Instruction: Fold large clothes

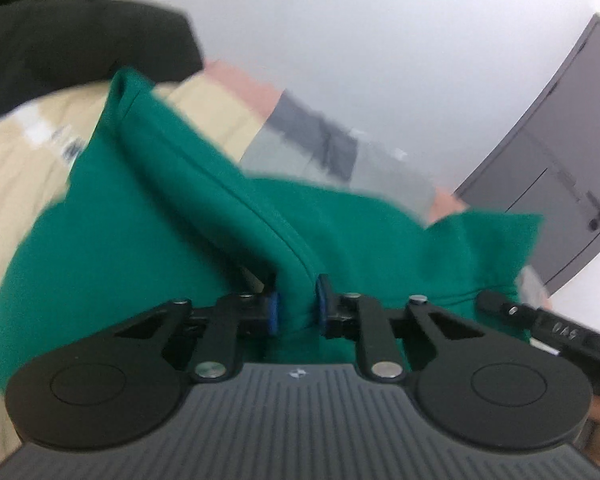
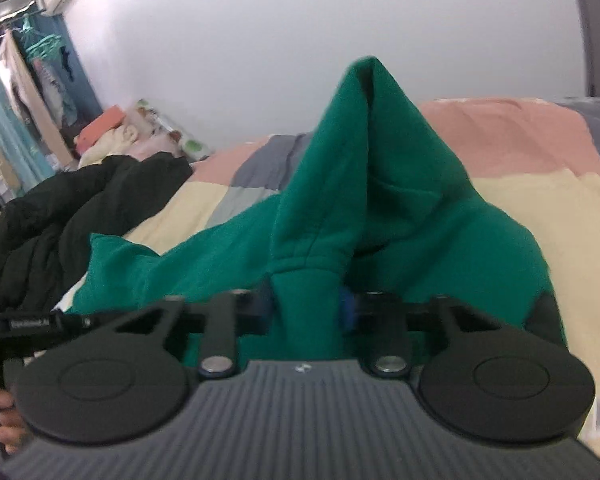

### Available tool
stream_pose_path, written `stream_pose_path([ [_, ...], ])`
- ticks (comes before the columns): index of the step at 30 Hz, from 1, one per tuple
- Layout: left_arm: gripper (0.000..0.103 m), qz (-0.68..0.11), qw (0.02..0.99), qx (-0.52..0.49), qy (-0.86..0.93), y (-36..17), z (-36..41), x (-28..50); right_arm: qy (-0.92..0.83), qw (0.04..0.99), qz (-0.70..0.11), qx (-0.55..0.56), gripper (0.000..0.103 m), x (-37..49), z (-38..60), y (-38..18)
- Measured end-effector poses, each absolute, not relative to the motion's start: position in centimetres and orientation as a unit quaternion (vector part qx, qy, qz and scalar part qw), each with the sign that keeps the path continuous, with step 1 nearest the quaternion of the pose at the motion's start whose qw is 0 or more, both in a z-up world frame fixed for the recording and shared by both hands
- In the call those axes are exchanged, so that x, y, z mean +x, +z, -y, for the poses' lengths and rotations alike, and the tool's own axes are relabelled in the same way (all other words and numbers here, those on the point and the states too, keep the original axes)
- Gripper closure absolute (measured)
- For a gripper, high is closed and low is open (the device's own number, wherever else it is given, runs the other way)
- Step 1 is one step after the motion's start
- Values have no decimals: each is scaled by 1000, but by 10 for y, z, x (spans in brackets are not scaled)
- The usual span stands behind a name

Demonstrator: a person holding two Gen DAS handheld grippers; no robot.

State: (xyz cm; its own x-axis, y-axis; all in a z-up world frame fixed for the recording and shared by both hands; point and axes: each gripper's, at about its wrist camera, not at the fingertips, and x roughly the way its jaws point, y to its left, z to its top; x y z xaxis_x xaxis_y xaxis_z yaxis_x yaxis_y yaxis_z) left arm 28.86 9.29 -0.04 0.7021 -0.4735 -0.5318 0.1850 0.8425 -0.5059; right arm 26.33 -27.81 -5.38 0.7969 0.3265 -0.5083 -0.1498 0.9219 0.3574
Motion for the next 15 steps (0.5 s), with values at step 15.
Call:
stream_pose_path([
  [15,83,-290,922,-191,-172,4,-80,397,94,963,-240,81,85,385,266,-48],
])
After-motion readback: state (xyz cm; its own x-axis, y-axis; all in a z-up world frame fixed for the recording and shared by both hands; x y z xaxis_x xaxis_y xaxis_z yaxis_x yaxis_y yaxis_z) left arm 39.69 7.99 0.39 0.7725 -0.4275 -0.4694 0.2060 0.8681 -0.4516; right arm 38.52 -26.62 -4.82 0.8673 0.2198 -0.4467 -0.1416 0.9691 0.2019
